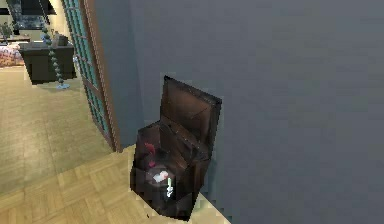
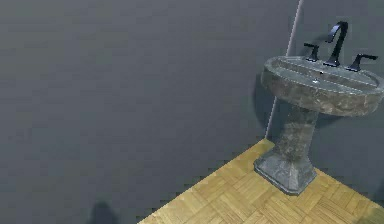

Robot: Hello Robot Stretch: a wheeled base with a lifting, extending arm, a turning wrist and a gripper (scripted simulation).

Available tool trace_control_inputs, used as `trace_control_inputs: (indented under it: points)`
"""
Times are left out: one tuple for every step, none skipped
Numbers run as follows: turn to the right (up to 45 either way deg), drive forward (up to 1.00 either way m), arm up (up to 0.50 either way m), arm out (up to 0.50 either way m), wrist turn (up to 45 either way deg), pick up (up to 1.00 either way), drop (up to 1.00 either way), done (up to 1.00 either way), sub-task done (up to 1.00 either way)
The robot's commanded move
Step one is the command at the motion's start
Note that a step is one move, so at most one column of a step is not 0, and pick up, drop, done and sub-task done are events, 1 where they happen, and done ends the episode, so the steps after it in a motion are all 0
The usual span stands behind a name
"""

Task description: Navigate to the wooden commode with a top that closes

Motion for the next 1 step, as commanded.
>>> trace_control_inputs:
  points:
    - [0.0, 0.0, 0.0, 0.0, 0.0, 0.0, 0.0, 1.0, 0.0]
